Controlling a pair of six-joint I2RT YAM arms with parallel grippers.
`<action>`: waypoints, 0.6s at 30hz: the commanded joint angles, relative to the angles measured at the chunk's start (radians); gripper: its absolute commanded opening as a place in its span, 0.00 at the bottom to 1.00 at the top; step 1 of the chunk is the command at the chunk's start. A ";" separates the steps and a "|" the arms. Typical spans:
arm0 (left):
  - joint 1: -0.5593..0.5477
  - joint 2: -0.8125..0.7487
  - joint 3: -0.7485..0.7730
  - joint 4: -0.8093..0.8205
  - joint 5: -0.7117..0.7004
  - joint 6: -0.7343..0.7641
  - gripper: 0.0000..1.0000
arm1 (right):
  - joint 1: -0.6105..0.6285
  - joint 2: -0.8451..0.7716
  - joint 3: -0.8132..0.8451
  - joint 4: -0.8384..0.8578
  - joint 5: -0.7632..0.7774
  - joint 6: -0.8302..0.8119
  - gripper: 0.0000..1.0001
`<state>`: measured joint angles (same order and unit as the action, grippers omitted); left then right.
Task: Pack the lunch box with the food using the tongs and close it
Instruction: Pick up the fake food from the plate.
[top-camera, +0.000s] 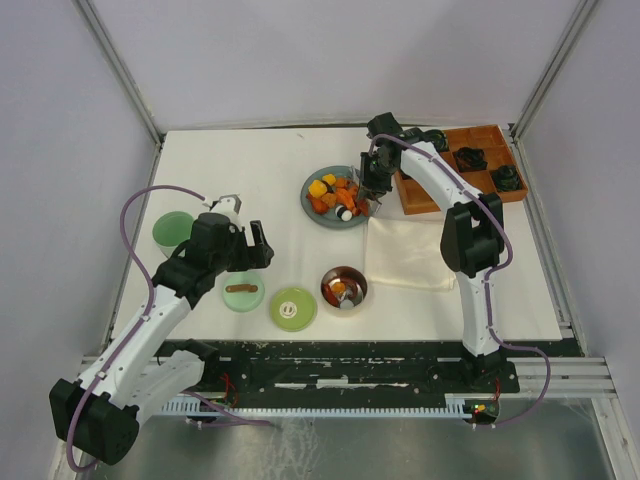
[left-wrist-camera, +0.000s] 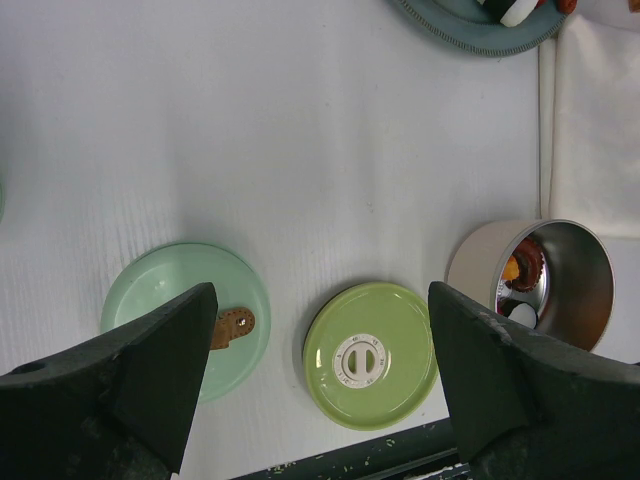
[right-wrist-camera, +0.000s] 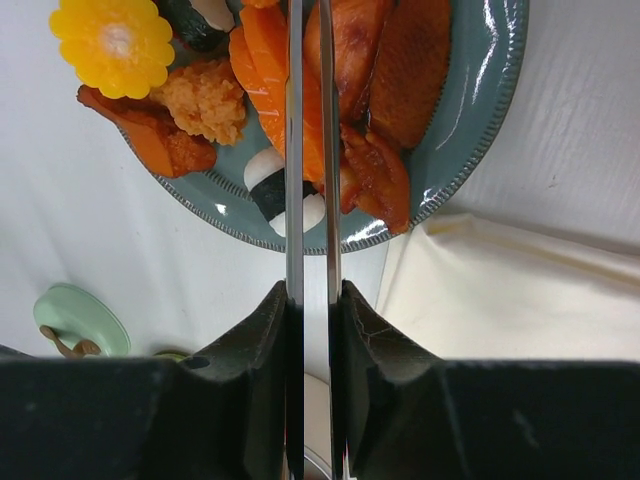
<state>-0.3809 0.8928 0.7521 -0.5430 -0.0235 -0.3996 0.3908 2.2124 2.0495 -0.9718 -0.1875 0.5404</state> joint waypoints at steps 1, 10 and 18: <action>0.004 -0.005 0.007 0.044 -0.003 -0.013 0.92 | -0.005 -0.069 0.000 0.057 0.001 0.009 0.25; 0.004 -0.008 0.007 0.044 -0.004 -0.013 0.92 | -0.005 -0.189 -0.121 0.134 0.047 0.006 0.21; 0.004 -0.007 0.007 0.044 -0.003 -0.012 0.92 | -0.006 -0.246 -0.168 0.150 0.077 0.004 0.21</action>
<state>-0.3809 0.8928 0.7521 -0.5430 -0.0235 -0.3996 0.3904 2.0377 1.8896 -0.8738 -0.1375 0.5423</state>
